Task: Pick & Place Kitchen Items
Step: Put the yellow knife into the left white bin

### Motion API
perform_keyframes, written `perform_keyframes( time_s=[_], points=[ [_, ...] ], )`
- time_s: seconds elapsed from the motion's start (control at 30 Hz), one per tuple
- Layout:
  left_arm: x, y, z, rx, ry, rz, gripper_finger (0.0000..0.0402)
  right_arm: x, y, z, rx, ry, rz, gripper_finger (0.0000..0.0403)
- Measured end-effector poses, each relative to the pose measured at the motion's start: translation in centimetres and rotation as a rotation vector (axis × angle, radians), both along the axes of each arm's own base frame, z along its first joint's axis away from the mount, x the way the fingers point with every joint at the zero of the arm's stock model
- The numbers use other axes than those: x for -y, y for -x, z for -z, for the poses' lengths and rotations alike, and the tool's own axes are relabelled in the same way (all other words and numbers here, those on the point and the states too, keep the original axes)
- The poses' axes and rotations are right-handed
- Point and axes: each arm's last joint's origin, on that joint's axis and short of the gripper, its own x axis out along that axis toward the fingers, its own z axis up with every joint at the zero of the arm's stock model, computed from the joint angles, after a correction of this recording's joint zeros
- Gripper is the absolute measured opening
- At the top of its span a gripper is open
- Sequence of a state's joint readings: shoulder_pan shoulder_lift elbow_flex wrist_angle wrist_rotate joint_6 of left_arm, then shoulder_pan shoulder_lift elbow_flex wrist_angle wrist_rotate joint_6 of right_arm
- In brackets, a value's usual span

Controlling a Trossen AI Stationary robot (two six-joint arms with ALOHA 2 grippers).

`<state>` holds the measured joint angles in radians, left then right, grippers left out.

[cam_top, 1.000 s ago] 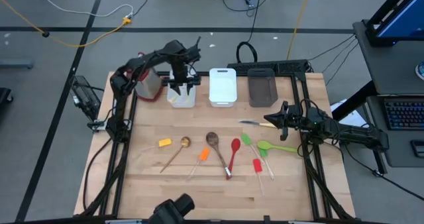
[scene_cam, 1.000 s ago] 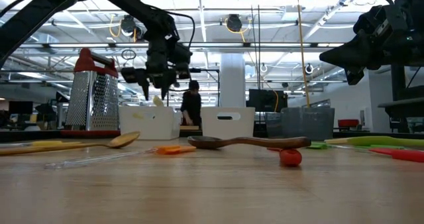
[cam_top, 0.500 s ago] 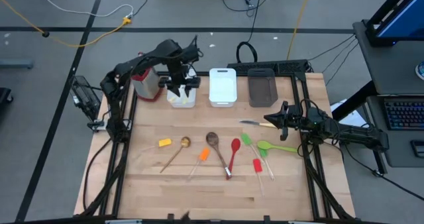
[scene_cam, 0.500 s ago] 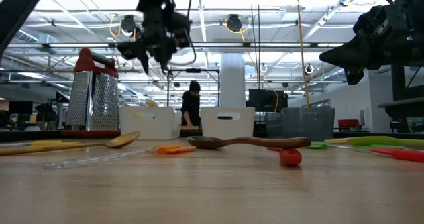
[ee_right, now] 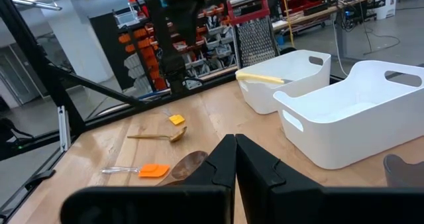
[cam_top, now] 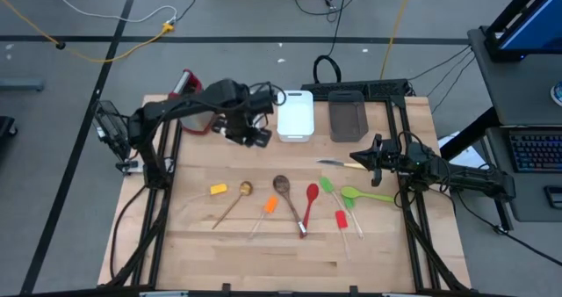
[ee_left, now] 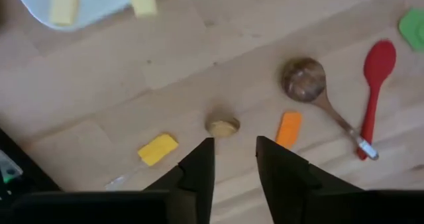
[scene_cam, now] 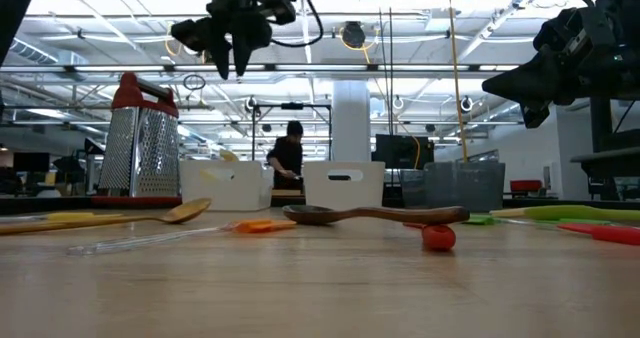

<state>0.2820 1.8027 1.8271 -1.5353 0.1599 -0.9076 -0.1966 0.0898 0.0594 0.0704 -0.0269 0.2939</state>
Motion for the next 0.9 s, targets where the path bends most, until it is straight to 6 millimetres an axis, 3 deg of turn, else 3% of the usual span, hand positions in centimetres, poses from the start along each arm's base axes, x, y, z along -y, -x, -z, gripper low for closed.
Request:
perform_keyframes(
  time_s=[0.3,0.53,0.9],
  points=[
    [1.3,-1.4,0.0,0.078,-0.108,0.069,0.0009,0.0,0.0,-0.1,0.011,0.002,0.0,0.0004],
    [1.1,-1.7,-0.1,0.123,-0.183,0.24,0.0003,0.0,0.0,-0.4,0.047,-0.049,-0.001,0.0004],
    [0.8,-1.8,-0.5,0.14,-0.282,0.318,0.0001,-0.1,0.0,-1.1,0.119,-0.037,-0.023,0.0004]
  ],
)
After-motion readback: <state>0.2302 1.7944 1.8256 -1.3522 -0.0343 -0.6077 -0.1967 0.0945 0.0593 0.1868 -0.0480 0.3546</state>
